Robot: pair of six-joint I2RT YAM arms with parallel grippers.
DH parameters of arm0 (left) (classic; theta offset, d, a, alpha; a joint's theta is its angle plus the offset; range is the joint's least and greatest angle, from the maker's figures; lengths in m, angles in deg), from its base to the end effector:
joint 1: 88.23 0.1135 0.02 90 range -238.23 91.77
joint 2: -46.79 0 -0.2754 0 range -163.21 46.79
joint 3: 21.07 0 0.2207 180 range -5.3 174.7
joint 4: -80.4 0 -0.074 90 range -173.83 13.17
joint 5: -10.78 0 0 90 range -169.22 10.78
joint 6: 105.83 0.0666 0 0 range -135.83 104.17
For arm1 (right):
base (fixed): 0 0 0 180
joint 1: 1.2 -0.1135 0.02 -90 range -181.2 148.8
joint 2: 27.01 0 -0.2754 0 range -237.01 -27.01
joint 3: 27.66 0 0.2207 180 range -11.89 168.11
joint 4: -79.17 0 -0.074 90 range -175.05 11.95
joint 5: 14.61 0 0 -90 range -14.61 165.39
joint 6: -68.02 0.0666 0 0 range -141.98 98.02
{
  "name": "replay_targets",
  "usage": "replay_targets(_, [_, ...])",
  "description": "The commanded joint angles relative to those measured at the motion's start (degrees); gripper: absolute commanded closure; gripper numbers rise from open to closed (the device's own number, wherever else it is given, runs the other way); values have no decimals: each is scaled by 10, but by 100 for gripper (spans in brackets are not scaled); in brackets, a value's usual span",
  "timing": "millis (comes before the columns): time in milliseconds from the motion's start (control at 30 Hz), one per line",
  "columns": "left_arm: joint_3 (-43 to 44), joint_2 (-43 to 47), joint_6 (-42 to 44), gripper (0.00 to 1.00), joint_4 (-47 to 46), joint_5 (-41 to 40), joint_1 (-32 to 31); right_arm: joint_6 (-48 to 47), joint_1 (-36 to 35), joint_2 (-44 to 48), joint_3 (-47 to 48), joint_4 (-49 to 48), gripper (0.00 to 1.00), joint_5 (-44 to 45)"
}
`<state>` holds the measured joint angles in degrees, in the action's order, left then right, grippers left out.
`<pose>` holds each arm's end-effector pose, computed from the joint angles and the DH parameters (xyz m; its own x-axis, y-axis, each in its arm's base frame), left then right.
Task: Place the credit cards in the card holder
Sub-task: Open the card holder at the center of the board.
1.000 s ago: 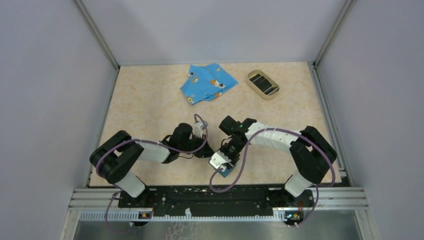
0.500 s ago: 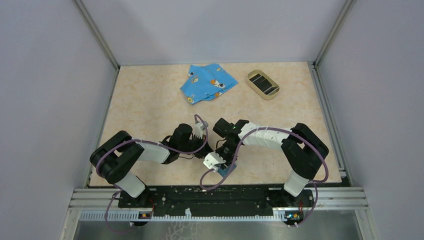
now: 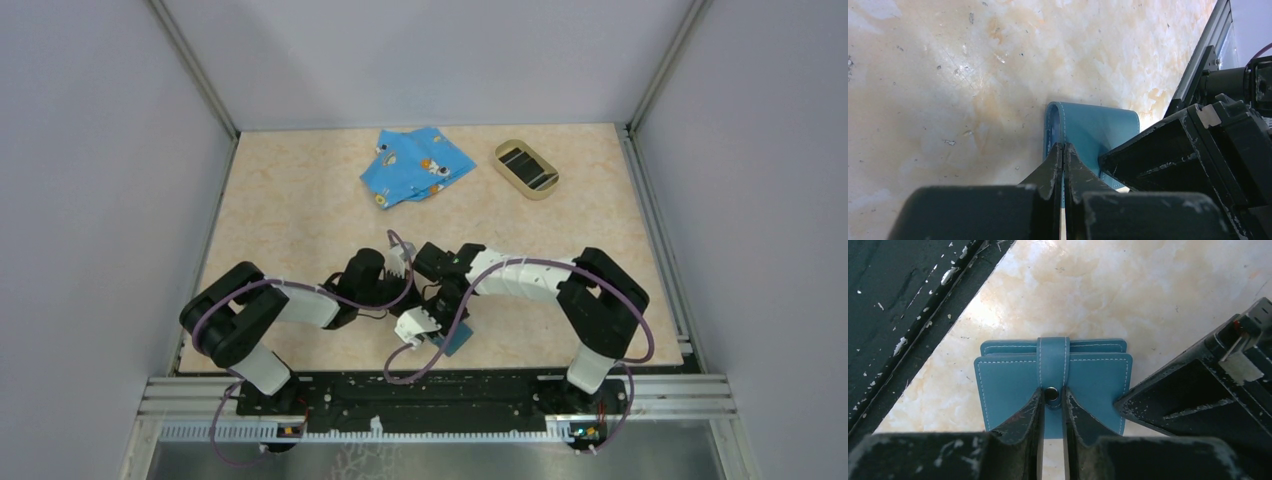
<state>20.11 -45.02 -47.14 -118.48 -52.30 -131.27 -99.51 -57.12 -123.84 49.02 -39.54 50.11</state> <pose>0.1856 -0.2146 0.1480 -0.7911 0.1047 -0.6027 0.5605 0.5189 -0.6454 0.1333 0.2478 0.1782 0.6464 -0.6202 -0.4445 -0.7104 -0.7017 -0.0542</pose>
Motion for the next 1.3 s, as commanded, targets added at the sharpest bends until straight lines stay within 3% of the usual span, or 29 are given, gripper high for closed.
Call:
replay_targets(0, [-10, 1, -4, 100, -12, 12, -13, 44, -22, -23, 9, -36, 91, 22])
replay_targets(100, [-11, -6, -7, 100, -16, 4, -13, 53, -27, -14, 14, -35, 100, 21])
replay_targets(467, [-11, -19, -25, 100, -8, -34, -13, 146, -58, 36, 28, -57, 100, 68])
replay_targets(967, [-22, -27, -49, 100, 0, -122, -12, 140, -74, 105, -5, -99, 100, 164])
replay_targets(1133, [-8, -22, -61, 100, -14, -107, -12, 138, -88, 107, -7, -89, 100, 92])
replay_targets(1267, [17, -23, -79, 100, -19, -84, -12, 194, -119, 80, 6, -112, 100, 96])
